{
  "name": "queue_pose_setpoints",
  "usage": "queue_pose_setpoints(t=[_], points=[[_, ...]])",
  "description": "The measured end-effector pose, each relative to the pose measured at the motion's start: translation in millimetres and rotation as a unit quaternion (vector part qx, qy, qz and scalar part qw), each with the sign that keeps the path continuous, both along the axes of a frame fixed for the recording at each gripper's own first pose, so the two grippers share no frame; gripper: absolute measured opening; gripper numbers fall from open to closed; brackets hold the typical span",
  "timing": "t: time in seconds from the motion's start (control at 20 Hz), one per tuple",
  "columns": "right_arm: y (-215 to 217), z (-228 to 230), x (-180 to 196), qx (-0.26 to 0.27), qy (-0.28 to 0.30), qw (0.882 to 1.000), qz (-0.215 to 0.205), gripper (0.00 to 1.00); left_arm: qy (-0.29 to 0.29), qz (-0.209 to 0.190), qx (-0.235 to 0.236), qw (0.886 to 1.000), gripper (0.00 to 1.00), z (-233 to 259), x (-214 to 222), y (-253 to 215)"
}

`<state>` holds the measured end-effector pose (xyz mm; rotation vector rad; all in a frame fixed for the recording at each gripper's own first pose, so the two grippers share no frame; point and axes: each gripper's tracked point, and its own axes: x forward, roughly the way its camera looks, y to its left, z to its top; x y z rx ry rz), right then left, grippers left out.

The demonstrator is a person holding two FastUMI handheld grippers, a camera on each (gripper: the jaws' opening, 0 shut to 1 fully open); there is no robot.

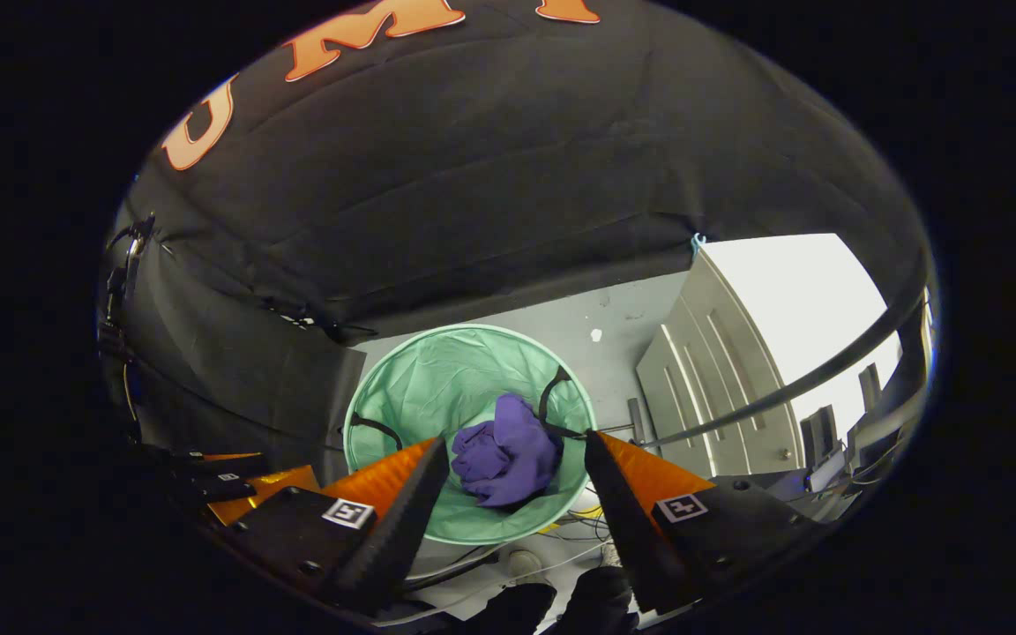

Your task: Grasp the clothes on the hanger with both hands and then place them into the laundry hamper below.

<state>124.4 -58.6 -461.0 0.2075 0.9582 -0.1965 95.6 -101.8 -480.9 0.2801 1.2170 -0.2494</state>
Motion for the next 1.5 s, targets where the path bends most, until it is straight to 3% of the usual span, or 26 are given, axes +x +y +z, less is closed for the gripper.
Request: queue_pose_setpoints(t=[0.45, 0.85, 1.2, 1.5], points=[[-8.0, 78.2, -50.6, -0.031, -0.061, 0.998, 0.007, 0.99, -0.063, 0.026, -0.037, 0.997, 0.98, 71.0, -37.5, 18.5], [-10.8, 176.1, -58.2, -0.065, -0.152, 0.986, 0.015, 0.99, -0.146, -0.005, -0.068, 0.987, 0.98, 155.6, -42.6, -1.6], [-4.9, 286.4, -59.3, -0.097, -0.248, 0.964, 0.017, 0.99, -0.238, -0.035, -0.122, 0.963, 0.97, 248.4, -40.0, -49.3], [7.9, 381.1, -67.5, -0.112, -0.341, 0.933, 0.019, 0.98, -0.318, -0.07, -0.17, 0.93, 0.97, 328.7, -45.0, -81.9]])
